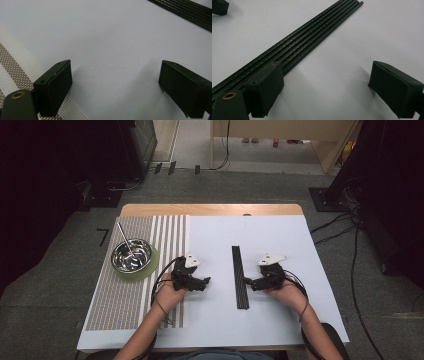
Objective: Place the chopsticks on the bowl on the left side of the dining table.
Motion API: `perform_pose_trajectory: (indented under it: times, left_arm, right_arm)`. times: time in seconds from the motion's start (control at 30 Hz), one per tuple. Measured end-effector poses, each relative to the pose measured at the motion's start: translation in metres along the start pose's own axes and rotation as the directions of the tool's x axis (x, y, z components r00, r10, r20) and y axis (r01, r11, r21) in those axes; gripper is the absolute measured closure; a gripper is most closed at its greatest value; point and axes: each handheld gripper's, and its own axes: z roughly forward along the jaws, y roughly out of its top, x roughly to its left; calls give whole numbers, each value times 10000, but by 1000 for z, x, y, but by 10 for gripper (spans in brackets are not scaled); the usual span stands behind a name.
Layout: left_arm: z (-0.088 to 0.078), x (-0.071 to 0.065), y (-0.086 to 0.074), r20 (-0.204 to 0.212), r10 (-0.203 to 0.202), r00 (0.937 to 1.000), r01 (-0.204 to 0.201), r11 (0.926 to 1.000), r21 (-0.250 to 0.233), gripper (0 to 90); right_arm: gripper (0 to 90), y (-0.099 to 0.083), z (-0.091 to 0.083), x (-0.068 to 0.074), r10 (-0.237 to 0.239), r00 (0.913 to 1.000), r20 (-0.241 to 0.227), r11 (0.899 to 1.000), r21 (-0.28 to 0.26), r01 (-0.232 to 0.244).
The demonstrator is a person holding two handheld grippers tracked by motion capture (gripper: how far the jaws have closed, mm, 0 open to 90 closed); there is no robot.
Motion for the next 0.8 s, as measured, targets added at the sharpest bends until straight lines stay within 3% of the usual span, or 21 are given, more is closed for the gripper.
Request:
perform_pose_trajectory:
  times: [0.8]
  left_arm:
    - [1, -1, 1, -87, -215, 9997, 215, 9998, -5, 112]
  right_arm:
    - [119, 0, 0, 0, 34, 10000, -1, 10000, 9, -34]
